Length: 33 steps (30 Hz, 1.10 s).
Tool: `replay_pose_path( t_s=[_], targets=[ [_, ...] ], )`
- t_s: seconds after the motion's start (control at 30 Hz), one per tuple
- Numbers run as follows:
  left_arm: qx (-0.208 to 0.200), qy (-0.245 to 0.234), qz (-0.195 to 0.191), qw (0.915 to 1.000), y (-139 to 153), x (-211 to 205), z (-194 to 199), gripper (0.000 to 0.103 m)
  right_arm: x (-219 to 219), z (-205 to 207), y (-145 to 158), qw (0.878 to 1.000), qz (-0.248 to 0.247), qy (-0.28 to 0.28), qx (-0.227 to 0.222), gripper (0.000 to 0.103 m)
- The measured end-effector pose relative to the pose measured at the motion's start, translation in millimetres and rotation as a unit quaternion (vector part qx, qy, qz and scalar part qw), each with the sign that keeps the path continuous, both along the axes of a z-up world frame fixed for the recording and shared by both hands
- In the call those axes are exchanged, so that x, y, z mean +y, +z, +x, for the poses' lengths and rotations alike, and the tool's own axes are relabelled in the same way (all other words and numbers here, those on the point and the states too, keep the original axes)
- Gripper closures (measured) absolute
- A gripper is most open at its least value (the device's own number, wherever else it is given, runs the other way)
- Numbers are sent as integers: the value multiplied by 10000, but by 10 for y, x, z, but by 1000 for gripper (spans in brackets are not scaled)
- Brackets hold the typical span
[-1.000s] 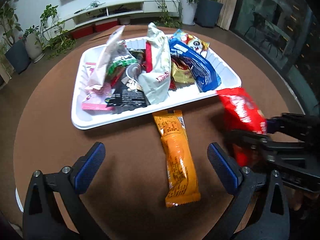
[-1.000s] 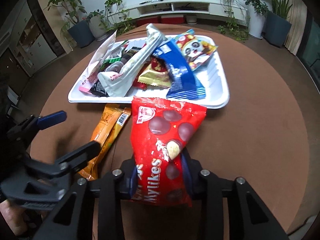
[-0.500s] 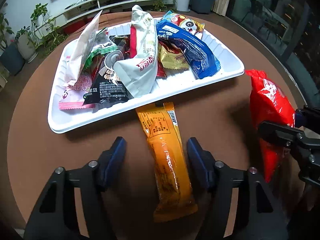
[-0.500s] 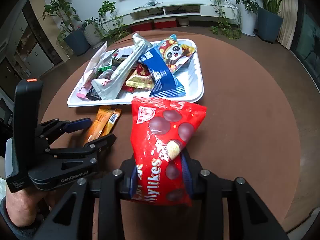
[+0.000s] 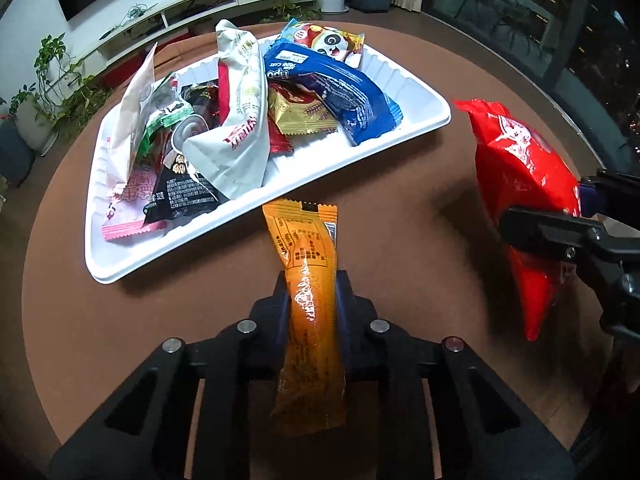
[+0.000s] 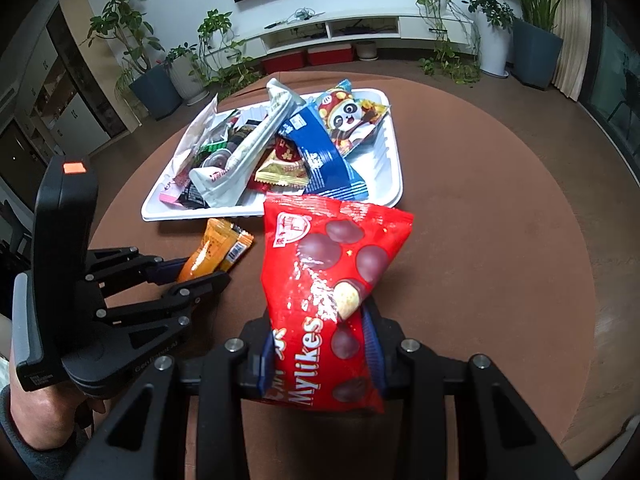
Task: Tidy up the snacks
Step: 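Lift both packets and carry them over the white tray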
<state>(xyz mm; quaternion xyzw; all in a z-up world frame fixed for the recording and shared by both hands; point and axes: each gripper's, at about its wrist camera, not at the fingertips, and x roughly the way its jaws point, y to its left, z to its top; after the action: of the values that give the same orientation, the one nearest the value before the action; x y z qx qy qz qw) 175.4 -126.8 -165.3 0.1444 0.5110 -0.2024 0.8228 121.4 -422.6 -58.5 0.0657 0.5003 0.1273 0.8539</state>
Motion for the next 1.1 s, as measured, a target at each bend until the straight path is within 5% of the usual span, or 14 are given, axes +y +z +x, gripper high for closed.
replay_pose_path(
  t_s=[0.27,0.6,0.97,1.1],
  targets=[
    [30,135,-699,9975,89,246,-20,85,-145,4,29,9991,395,-154,13,64],
    [-44,774,-2148,9736,577,1012,157,85,-641,174,238,9937,804,-773,-99,64],
    [-644,1173,-2190,9665,1168,1481,926,85,-510,849,1186,9893,731,-558,-1132,64],
    [-626,1223,-2154,9668,1184,1446,1225,85,-72,1229,1184,9918,887,24,-921,64]
  ],
)
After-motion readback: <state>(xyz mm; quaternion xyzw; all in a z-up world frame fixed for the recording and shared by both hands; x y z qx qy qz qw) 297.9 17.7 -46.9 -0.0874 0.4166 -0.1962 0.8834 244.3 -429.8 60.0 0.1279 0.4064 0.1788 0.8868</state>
